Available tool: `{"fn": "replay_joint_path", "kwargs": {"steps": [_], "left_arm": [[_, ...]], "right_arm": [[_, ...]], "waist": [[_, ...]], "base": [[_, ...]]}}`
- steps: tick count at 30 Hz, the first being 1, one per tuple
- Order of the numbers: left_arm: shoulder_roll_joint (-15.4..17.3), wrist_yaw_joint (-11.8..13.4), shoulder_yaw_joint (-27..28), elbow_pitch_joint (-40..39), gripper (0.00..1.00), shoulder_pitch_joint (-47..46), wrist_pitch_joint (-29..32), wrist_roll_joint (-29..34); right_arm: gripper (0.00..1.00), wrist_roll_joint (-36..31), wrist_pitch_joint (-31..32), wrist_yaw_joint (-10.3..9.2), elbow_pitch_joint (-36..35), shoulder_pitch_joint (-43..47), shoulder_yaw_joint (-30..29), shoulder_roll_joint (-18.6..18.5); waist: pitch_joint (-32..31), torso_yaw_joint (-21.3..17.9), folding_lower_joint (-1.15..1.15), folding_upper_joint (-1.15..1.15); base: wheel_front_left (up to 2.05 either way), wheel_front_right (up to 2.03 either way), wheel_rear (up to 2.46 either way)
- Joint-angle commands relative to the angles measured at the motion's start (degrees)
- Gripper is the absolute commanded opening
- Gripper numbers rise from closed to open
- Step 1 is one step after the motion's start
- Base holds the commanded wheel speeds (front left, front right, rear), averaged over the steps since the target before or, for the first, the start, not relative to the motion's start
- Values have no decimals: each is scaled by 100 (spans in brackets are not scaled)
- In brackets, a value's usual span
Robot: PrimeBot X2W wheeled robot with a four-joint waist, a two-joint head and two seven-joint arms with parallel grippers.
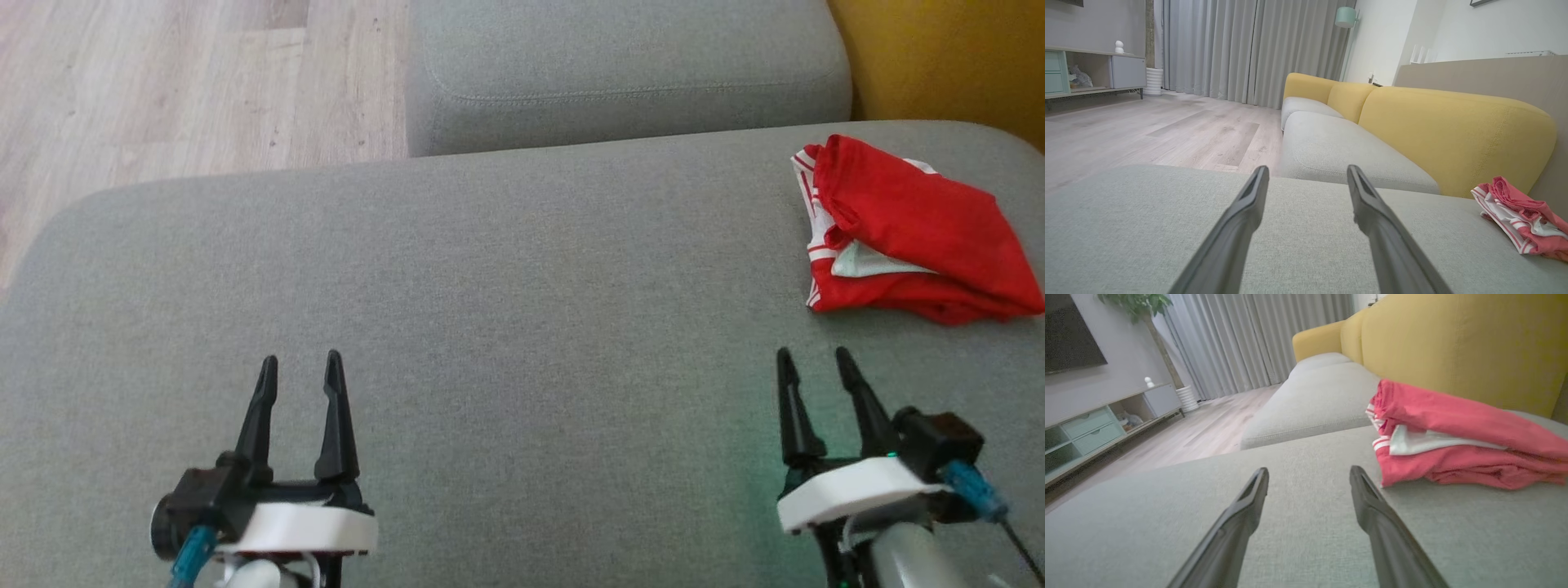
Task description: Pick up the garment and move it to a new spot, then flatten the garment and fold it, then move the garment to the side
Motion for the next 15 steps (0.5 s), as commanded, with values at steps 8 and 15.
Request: {"fn": "replay_joint_path", "kwargs": {"steps": [8,15], "left_arm": [[27,44,271,-137,100,-80,-29,42],[27,165,291,-179,100,-90,-29,203]], "right_arm": [[100,-54,-125,-4,-272,-191,272,-5],[100,-65,-126,-4,-408,-146,299,-4]], "waist": [[-55,-66,0,0],[-55,-86,0,0]], "base": [[0,0,0],[0,0,0]]}}
